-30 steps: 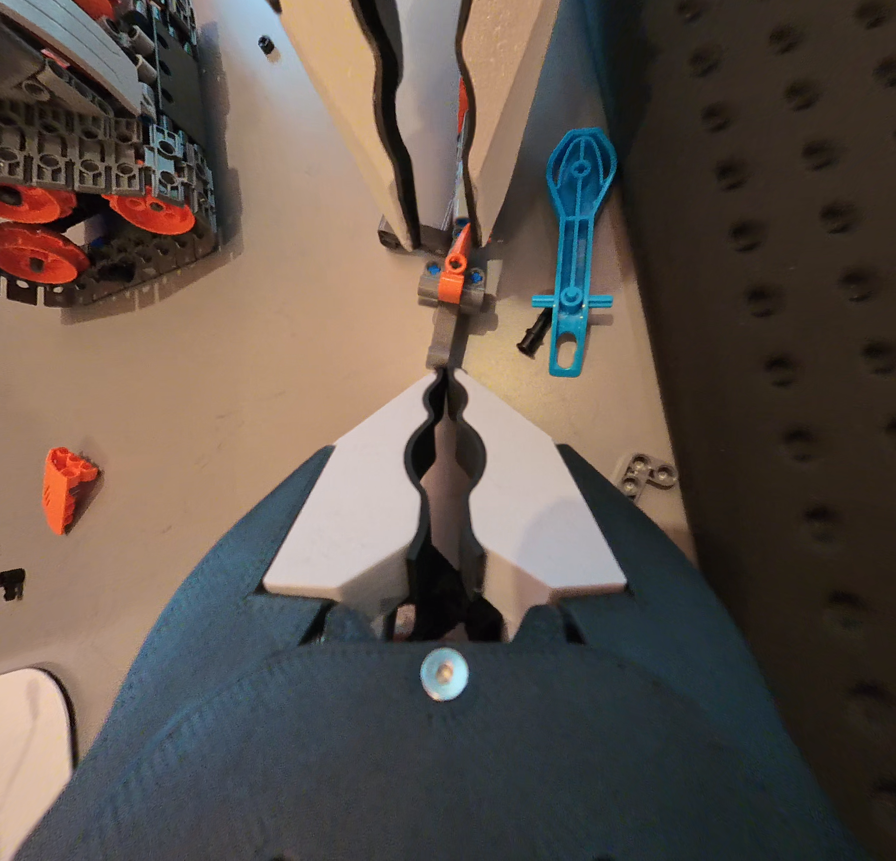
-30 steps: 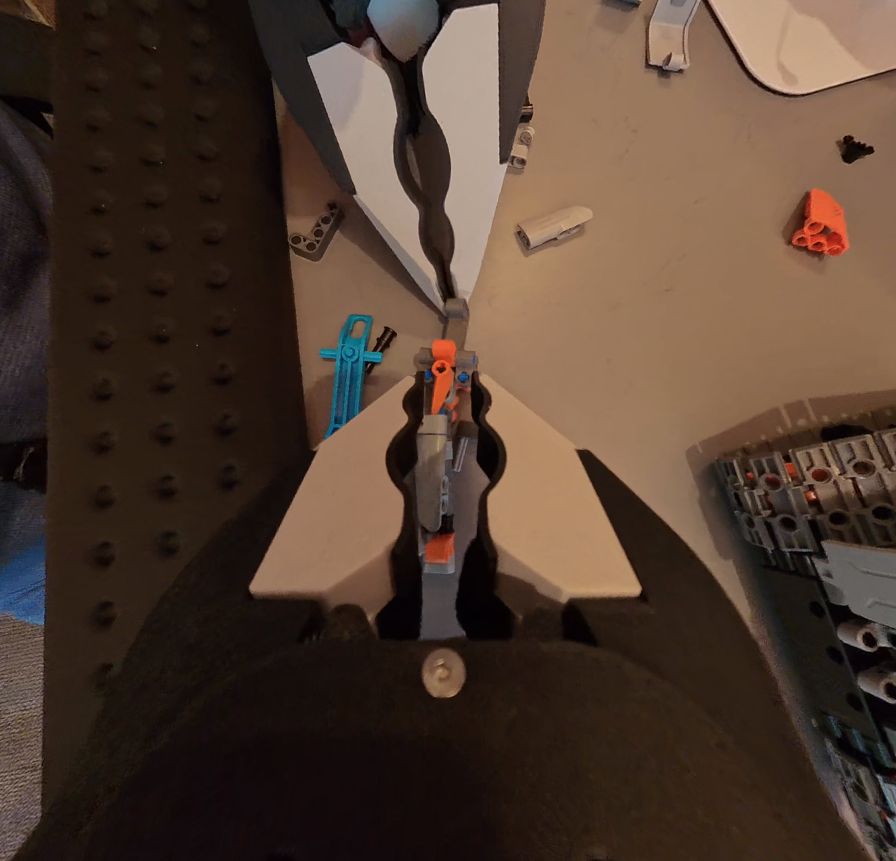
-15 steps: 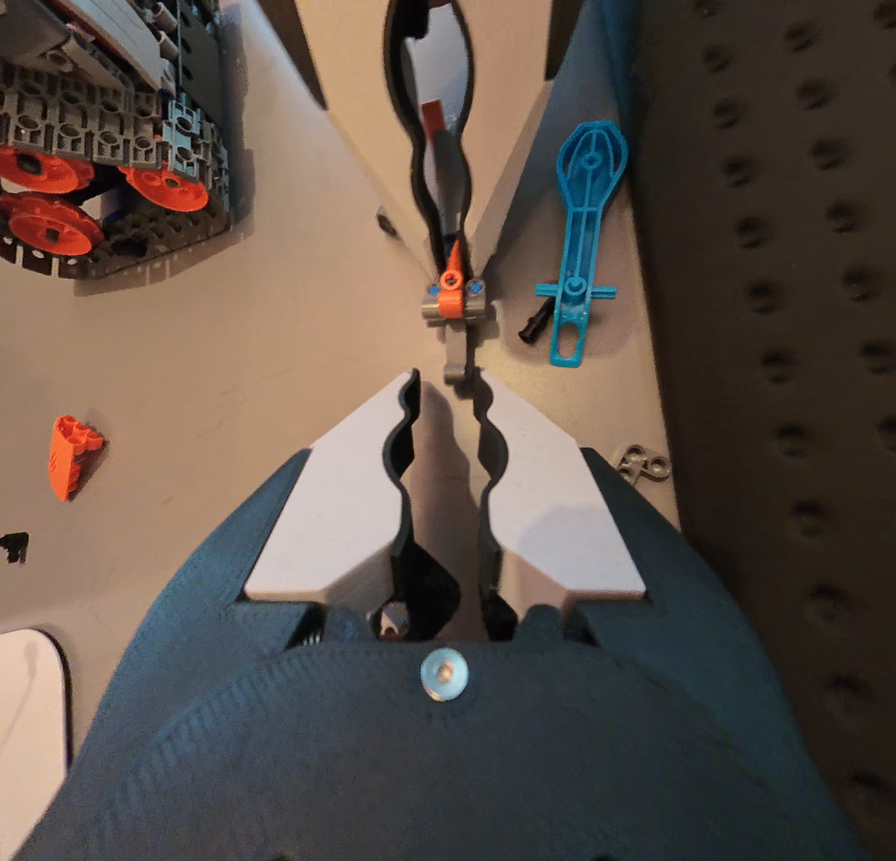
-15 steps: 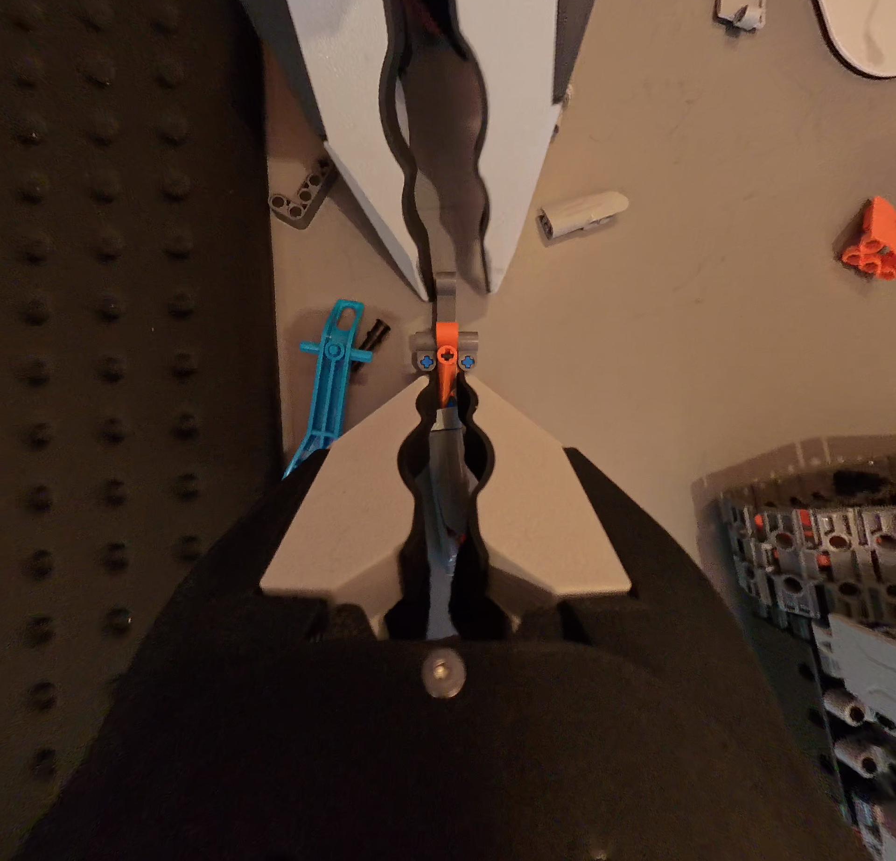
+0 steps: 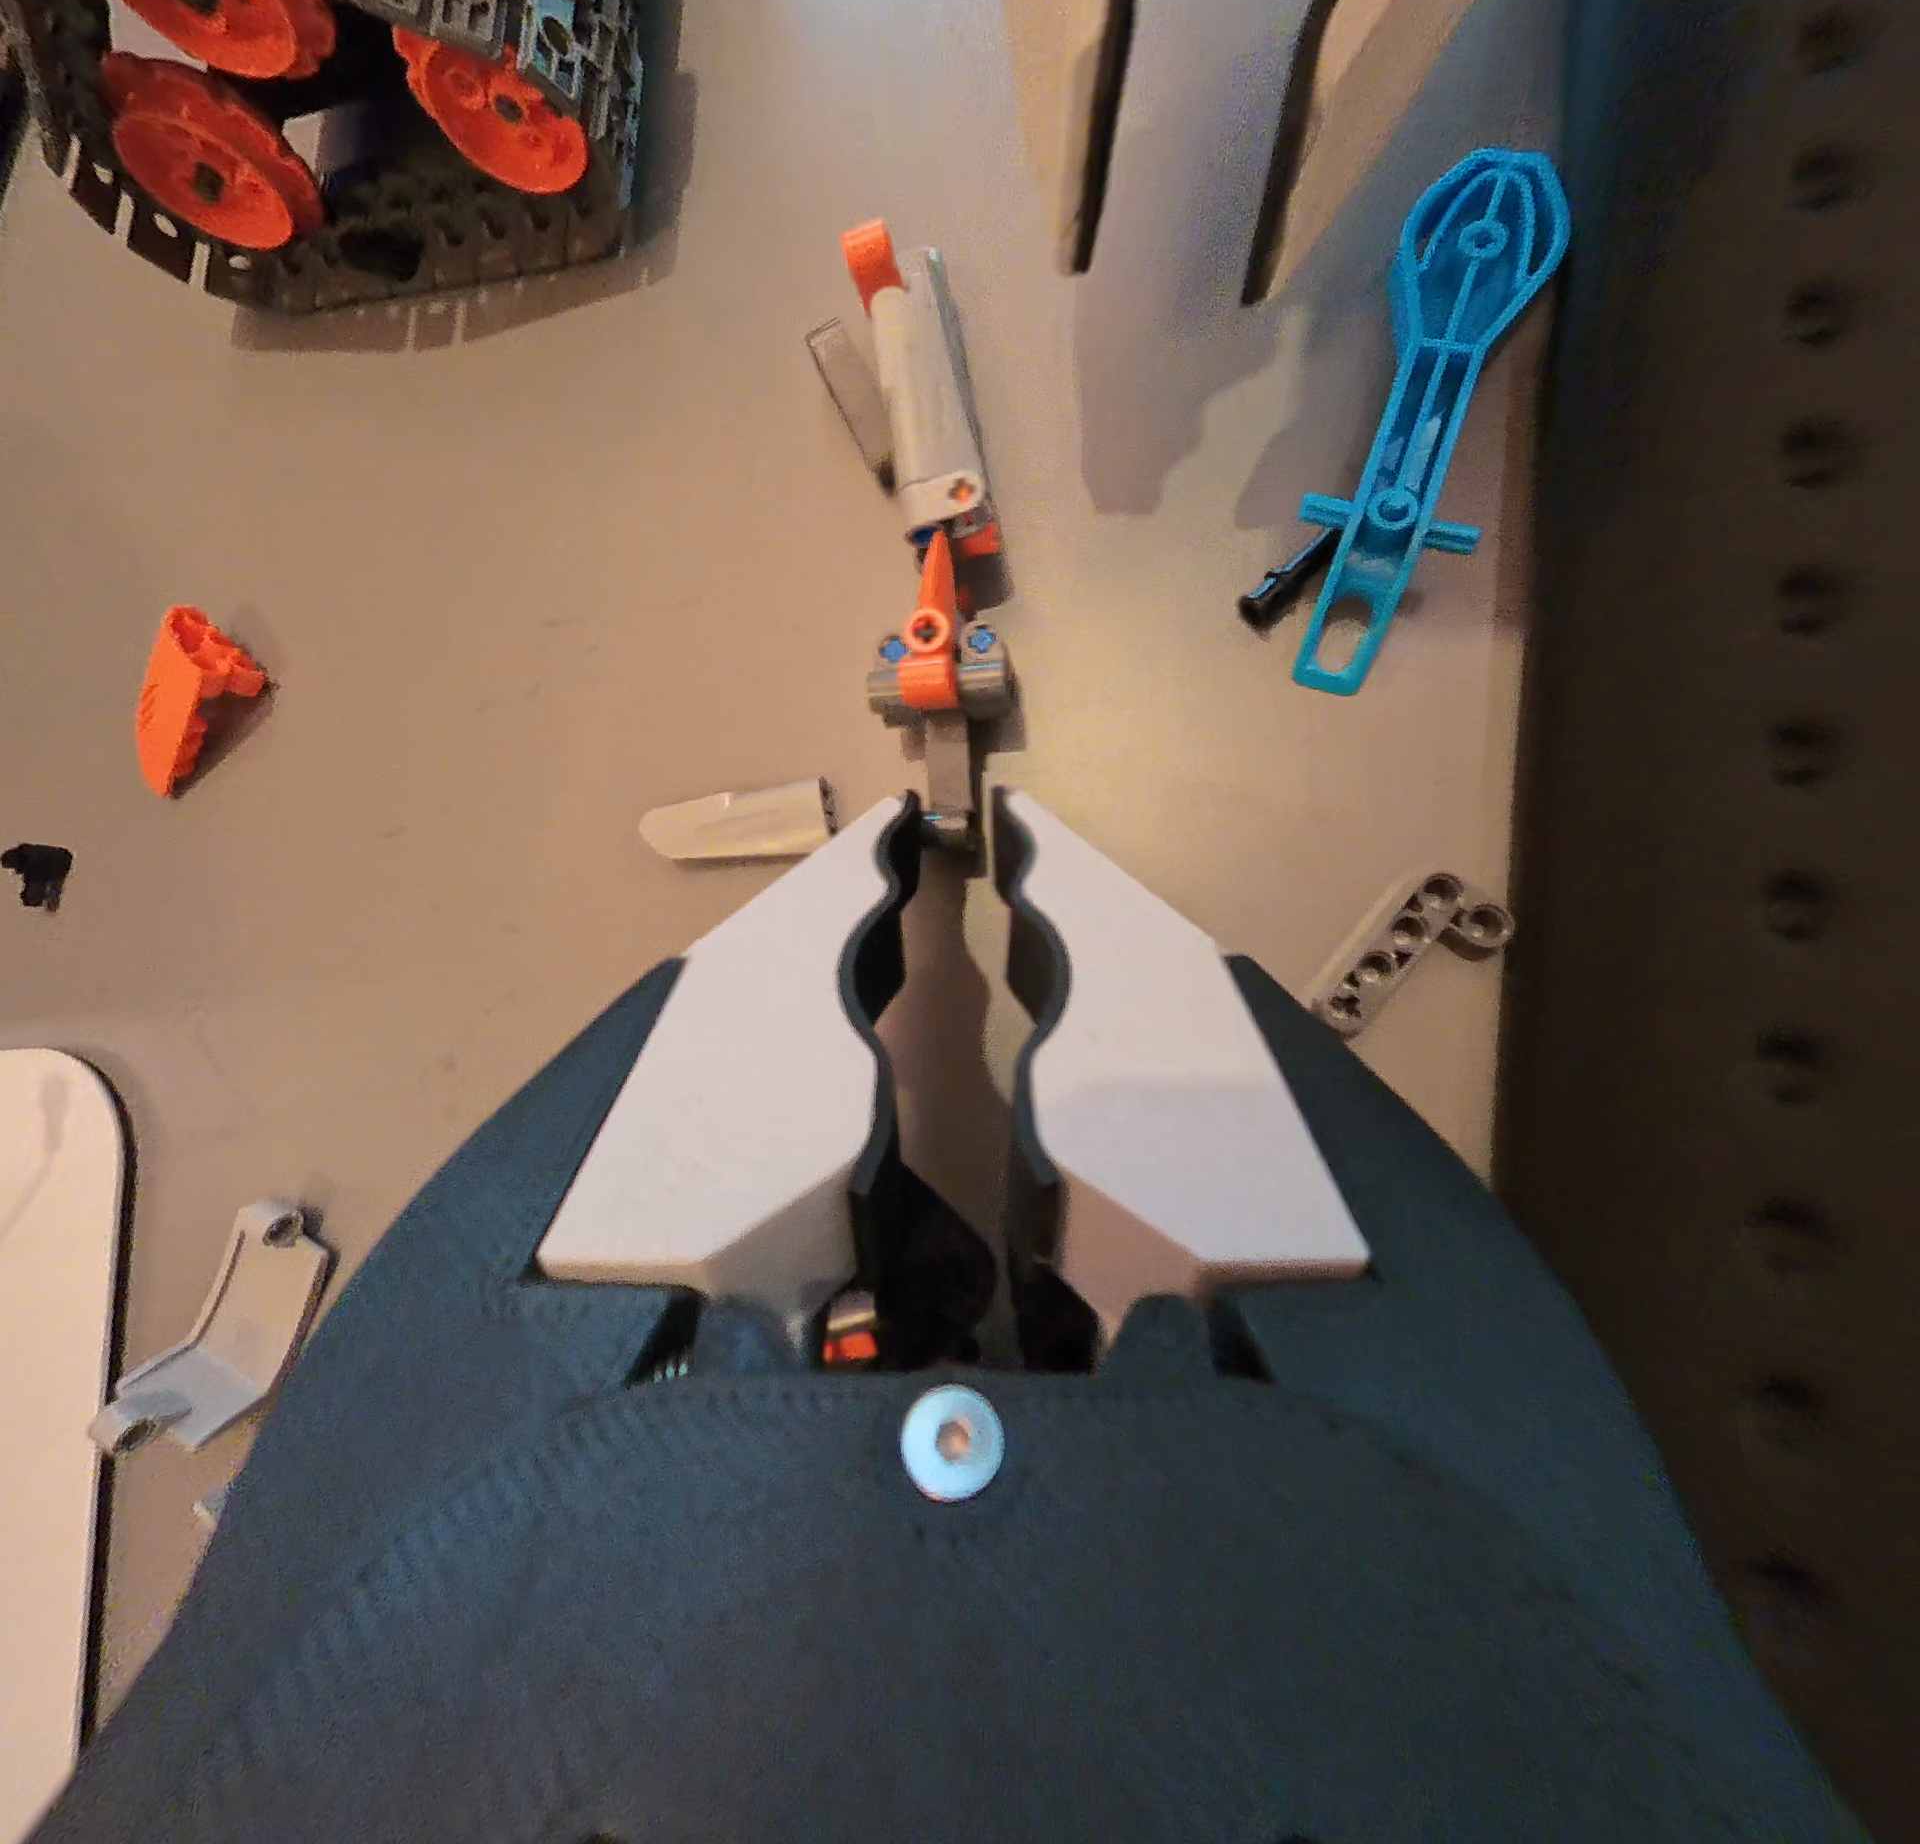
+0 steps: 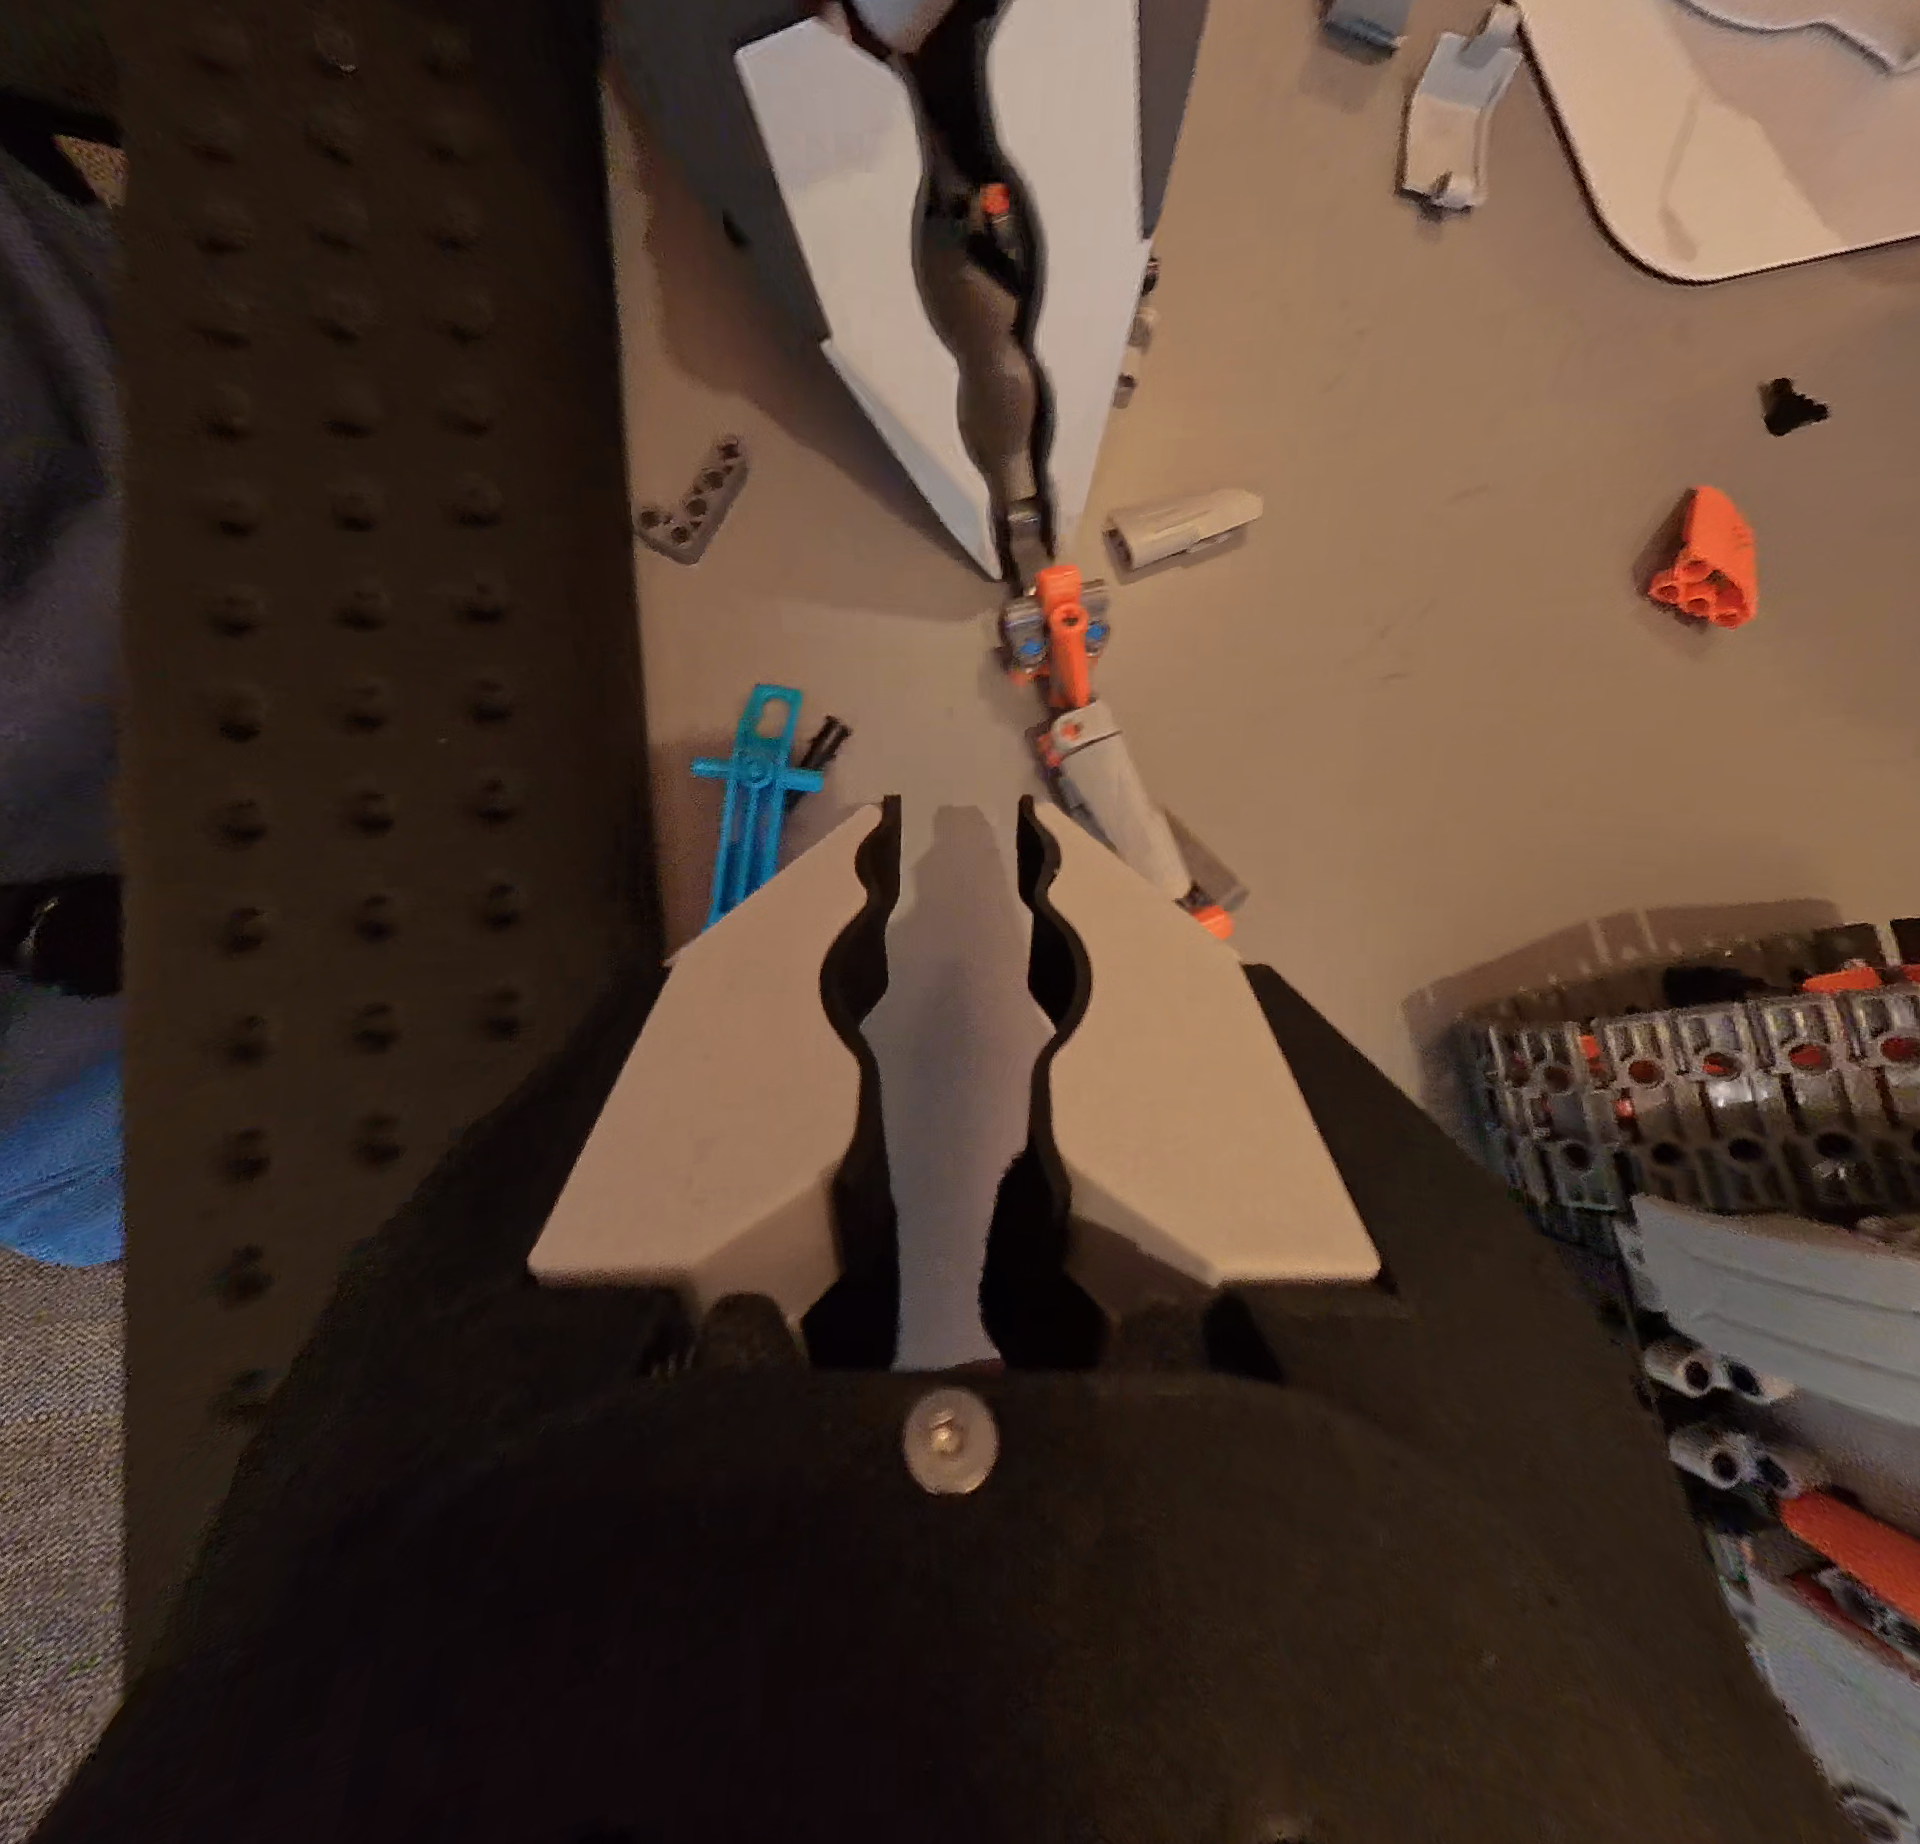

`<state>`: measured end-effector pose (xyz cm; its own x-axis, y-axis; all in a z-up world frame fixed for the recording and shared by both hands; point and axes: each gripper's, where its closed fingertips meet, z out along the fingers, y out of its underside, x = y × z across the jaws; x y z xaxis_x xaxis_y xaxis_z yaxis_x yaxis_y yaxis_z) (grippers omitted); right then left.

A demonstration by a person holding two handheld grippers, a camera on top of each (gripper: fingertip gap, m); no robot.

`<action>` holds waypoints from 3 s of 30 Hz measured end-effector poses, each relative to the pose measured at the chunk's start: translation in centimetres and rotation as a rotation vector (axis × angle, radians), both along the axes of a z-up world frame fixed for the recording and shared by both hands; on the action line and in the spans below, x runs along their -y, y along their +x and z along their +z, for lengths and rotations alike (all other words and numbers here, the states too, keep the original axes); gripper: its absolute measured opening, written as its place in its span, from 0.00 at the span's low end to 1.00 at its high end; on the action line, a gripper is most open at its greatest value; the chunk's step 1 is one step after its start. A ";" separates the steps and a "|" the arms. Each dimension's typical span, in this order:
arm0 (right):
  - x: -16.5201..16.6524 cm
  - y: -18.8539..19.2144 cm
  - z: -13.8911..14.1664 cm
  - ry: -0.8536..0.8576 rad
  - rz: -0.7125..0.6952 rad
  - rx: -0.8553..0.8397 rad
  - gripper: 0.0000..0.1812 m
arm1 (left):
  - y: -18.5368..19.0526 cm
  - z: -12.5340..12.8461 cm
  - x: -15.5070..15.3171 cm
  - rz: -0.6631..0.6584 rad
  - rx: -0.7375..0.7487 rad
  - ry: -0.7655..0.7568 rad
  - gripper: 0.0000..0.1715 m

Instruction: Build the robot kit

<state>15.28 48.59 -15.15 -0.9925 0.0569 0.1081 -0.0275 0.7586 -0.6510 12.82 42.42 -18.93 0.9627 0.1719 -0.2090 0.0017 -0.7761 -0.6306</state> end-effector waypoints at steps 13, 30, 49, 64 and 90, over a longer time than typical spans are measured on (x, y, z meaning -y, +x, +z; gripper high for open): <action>-4.4 0.5 1.2 -0.007 -0.157 -0.070 0.14 | 0.2 4.1 7.7 0.093 -0.073 -0.011 0.16; -6.0 0.1 -0.8 0.011 -0.212 -0.070 0.15 | 1.6 1.8 13.4 0.147 -0.022 -0.135 0.19; -5.6 2.5 -0.7 -0.012 -0.188 -0.036 0.16 | 2.5 1.2 13.1 0.091 -0.053 -0.114 0.18; 3.3 5.1 -1.1 -0.017 0.015 -0.012 0.16 | 2.9 0.2 11.0 0.020 -0.051 -0.088 0.11; 1.0 -4.5 -3.2 0.197 -0.160 -0.221 0.13 | 0.6 1.9 11.1 0.106 -0.162 -0.001 0.15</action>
<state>10.79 47.54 -18.32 -0.9240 0.1670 0.3441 -0.0217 0.8753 -0.4830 13.38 31.33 -17.01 0.8929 0.2701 -0.3602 -0.0184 -0.7774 -0.6287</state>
